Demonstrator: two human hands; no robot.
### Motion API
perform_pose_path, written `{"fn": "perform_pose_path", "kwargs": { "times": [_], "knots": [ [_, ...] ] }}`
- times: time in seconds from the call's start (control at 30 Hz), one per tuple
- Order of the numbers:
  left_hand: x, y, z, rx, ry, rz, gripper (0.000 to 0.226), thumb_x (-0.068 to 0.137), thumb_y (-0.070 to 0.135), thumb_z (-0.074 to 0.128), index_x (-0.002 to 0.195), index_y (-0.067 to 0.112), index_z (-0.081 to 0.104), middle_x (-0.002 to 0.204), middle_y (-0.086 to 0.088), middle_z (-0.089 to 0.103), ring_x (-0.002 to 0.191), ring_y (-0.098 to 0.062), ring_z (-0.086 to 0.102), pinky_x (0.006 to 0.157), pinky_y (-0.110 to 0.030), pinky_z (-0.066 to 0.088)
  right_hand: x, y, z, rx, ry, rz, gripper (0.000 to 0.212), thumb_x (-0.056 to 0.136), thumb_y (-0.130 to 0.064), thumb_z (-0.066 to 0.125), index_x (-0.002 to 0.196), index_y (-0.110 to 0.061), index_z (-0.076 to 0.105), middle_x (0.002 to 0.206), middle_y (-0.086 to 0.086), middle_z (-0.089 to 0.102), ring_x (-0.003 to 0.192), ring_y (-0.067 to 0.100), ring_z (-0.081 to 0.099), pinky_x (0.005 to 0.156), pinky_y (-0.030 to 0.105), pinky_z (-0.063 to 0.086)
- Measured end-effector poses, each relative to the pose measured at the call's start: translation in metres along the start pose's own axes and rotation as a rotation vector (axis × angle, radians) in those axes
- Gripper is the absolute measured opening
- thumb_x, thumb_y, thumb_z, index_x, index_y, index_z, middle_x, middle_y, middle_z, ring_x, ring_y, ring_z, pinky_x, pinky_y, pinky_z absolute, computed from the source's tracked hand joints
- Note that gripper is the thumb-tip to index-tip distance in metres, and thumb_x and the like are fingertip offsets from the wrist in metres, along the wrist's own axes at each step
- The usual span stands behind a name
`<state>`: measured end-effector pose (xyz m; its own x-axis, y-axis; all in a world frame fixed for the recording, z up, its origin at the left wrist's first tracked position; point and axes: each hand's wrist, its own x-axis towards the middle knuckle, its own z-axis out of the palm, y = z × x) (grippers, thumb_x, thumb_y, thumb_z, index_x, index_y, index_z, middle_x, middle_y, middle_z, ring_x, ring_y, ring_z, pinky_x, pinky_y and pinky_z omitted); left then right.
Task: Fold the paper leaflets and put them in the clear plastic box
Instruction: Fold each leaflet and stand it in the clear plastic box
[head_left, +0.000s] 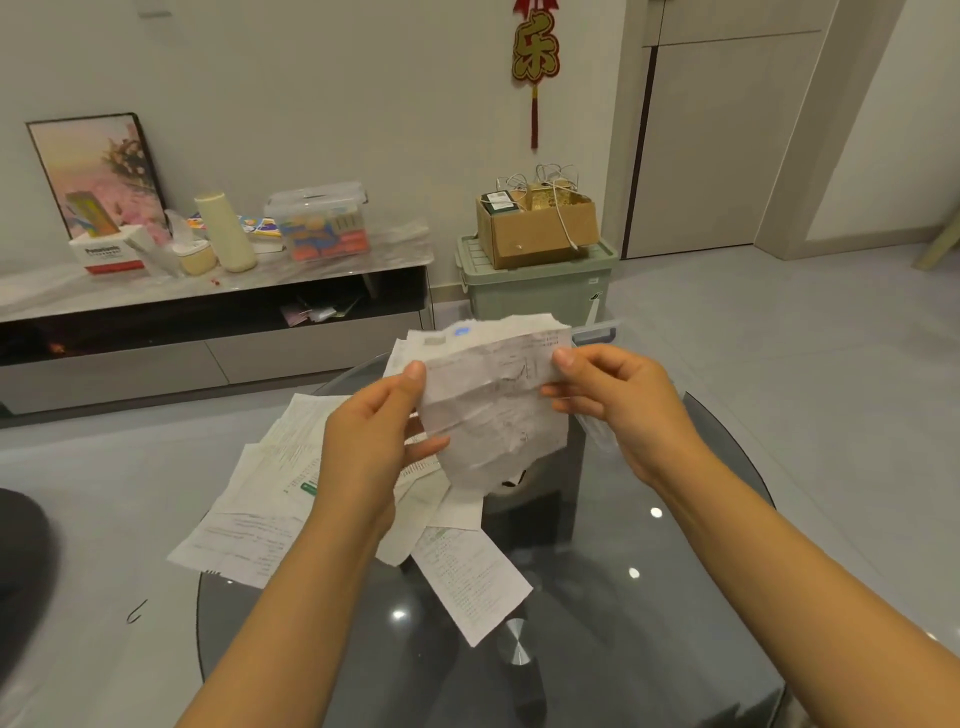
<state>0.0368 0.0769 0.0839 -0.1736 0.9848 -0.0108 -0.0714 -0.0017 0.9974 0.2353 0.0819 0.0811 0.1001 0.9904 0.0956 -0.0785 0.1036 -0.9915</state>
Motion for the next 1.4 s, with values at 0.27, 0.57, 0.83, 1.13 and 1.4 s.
{"fn": "perform_pose_path", "kwargs": {
  "times": [0.27, 0.57, 0.83, 1.13, 1.4],
  "knots": [
    [-0.012, -0.037, -0.016, 0.377, -0.021, 0.109, 0.026, 0.092, 0.034, 0.056, 0.076, 0.018, 0.068, 0.073, 0.0, 0.068, 0.071, -0.019, 0.07, 0.074, -0.035, 0.058, -0.011, 0.02, -0.017, -0.324, -0.163, 0.243, 0.02, 0.088, -0.023, 0.063, 0.088, -0.004, 0.066, 0.087, 0.011, 0.072, 0.068, 0.018, 0.071, 0.05, 0.022, 0.052],
    [-0.013, -0.093, -0.02, 0.827, -0.211, -0.184, 0.026, 0.087, 0.03, 0.063, 0.072, 0.012, 0.052, 0.057, -0.003, 0.067, 0.041, -0.008, 0.053, 0.049, -0.024, 0.047, -0.015, 0.069, -0.02, -0.88, -0.315, 0.488, 0.019, 0.09, -0.027, 0.061, 0.081, -0.01, 0.056, 0.087, 0.017, 0.072, 0.052, 0.011, 0.062, 0.039, 0.015, 0.036],
    [-0.013, -0.1, -0.016, 1.072, -0.248, 0.007, 0.034, 0.08, 0.03, 0.07, 0.096, 0.022, 0.041, 0.085, 0.009, 0.049, 0.075, -0.008, 0.051, 0.056, -0.02, 0.035, -0.016, 0.08, -0.013, -1.078, -0.294, 0.421, 0.02, 0.084, -0.033, 0.066, 0.08, -0.016, 0.055, 0.082, 0.007, 0.074, 0.052, 0.009, 0.059, 0.074, 0.032, 0.055],
    [-0.02, -0.109, -0.014, 1.226, -0.653, 0.365, 0.06, 0.084, 0.062, 0.052, 0.136, 0.034, 0.046, 0.147, 0.016, 0.033, 0.137, -0.002, 0.02, 0.109, -0.024, 0.005, -0.012, 0.068, -0.019, -0.838, -0.342, 0.511, 0.012, 0.084, -0.017, 0.067, 0.08, -0.012, 0.057, 0.068, 0.006, 0.059, 0.044, 0.009, 0.045, 0.044, 0.021, 0.028],
    [-0.014, -0.101, -0.015, 0.959, -0.664, 0.252, 0.025, 0.095, 0.032, 0.049, 0.082, 0.022, 0.067, 0.083, 0.011, 0.063, 0.082, 0.0, 0.051, 0.079, -0.022, 0.034, -0.013, 0.058, -0.023, -0.88, -0.629, 0.205, 0.078, 0.076, -0.072, 0.045, 0.07, 0.004, 0.058, 0.073, 0.024, 0.047, 0.062, 0.031, 0.046, 0.062, 0.039, 0.037]
  ]
}}
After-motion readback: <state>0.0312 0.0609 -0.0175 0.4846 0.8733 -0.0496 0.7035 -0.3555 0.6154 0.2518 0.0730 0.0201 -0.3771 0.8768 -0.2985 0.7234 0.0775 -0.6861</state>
